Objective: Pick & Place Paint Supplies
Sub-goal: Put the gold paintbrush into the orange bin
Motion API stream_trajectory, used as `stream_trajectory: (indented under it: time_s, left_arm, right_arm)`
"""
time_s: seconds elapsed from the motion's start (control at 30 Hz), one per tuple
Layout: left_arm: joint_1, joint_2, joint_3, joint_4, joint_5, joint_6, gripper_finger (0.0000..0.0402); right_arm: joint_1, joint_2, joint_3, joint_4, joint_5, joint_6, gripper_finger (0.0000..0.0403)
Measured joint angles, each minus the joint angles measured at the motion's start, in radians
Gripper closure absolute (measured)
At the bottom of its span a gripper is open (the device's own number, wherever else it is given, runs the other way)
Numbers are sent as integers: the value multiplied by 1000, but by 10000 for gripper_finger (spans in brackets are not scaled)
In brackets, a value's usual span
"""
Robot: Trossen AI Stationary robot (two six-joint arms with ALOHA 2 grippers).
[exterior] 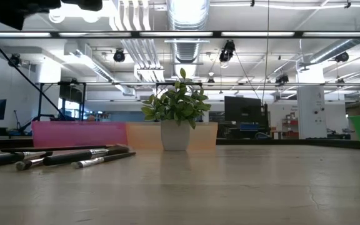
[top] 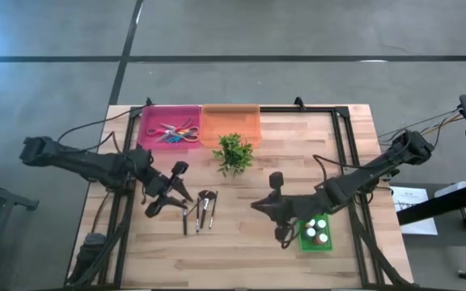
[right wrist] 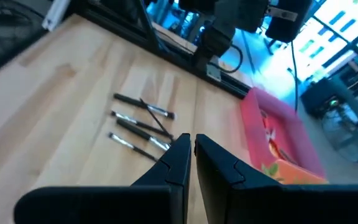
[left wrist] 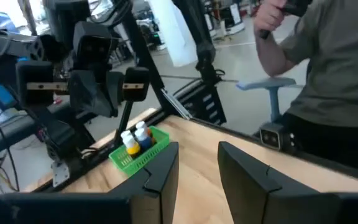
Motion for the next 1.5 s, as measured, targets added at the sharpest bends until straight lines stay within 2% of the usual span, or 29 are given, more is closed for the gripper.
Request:
stream_trajectory:
  time_s: [0.07,0.17,0.27,0.4,0.47,0.5,0.67,0.83,1.03,1.17,1.3,1.5]
  left_arm:
    - [-40,0,21,-29,-56,-29,282]
    - [-125,0,63,-145,-226,-44,282]
    - [-238,8,108,-250,-494,-54,282]
    - [-393,48,147,-342,-905,-169,282]
    - [-442,79,175,-436,-1031,-255,282]
    - [-454,97,193,-490,-1053,-303,282]
    - [-435,208,292,-656,-1078,-523,282]
    - [-361,345,379,-774,-1070,-591,282]
    - [-248,484,427,-927,-879,-709,282]
    - [-174,522,404,-906,-747,-729,282]
    - [-156,547,365,-822,-655,-747,282]
    - [-163,566,311,-796,-606,-850,282]
  right_arm:
    - [18,0,22,-28,0,38,380]
    - [44,0,55,-102,0,47,380]
    - [67,0,72,-139,1,35,380]
    - [86,0,83,-138,0,26,380]
    - [88,0,84,-138,1,26,380]
    - [88,0,83,-138,1,27,380]
    - [87,0,80,-132,4,38,380]
    - [87,0,79,-131,76,75,380]
    - [87,0,79,-132,85,103,380]
    - [89,0,82,-133,86,107,380]
    - [89,0,82,-136,87,117,380]
    - [89,0,83,-139,89,97,380]
